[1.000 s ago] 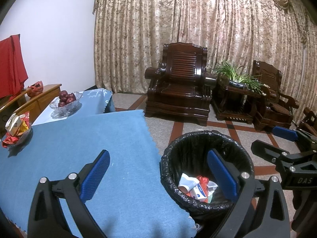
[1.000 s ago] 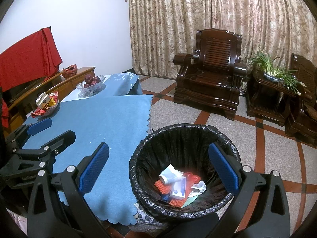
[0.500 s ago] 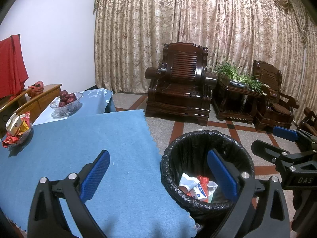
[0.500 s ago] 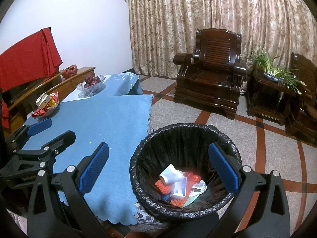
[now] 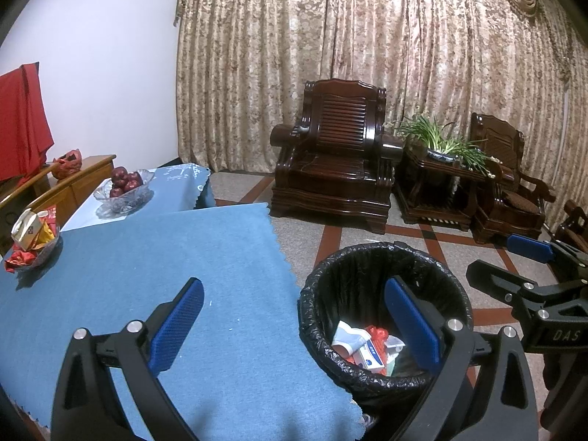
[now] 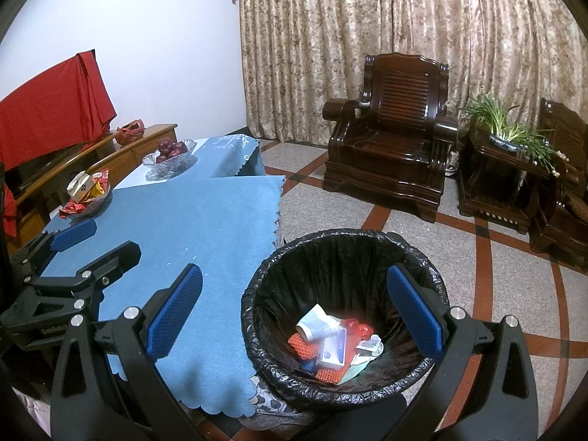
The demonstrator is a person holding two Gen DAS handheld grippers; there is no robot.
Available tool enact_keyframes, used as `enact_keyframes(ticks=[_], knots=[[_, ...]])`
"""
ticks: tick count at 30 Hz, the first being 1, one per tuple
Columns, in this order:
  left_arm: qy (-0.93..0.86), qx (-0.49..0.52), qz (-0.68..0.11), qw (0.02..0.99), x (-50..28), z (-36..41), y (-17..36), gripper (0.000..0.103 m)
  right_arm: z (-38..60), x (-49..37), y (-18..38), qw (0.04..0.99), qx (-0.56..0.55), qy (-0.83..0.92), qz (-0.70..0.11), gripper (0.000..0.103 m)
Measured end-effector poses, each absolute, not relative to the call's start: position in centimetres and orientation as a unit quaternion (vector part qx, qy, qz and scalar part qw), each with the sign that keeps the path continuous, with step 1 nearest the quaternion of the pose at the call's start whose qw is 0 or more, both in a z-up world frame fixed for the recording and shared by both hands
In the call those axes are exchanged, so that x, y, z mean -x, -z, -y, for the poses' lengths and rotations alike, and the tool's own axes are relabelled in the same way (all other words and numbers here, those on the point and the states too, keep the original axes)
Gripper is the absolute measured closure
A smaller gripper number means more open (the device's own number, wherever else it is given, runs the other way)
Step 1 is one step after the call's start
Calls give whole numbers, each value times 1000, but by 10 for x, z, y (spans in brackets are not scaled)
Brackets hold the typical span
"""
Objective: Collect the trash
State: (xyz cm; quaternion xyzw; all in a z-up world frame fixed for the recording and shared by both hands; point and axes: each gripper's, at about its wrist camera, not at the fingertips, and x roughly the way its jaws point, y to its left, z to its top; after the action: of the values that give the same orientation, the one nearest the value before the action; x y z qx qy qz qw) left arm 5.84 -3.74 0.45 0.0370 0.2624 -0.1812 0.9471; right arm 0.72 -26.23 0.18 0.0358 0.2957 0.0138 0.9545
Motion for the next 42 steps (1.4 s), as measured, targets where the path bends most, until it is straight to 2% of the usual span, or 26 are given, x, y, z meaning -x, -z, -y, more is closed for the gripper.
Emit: enact_keyframes(ticks=[42], knots=[[179, -34, -267, 946, -59, 30, -1, 6, 256, -8, 1, 953, -36, -13, -300, 5]])
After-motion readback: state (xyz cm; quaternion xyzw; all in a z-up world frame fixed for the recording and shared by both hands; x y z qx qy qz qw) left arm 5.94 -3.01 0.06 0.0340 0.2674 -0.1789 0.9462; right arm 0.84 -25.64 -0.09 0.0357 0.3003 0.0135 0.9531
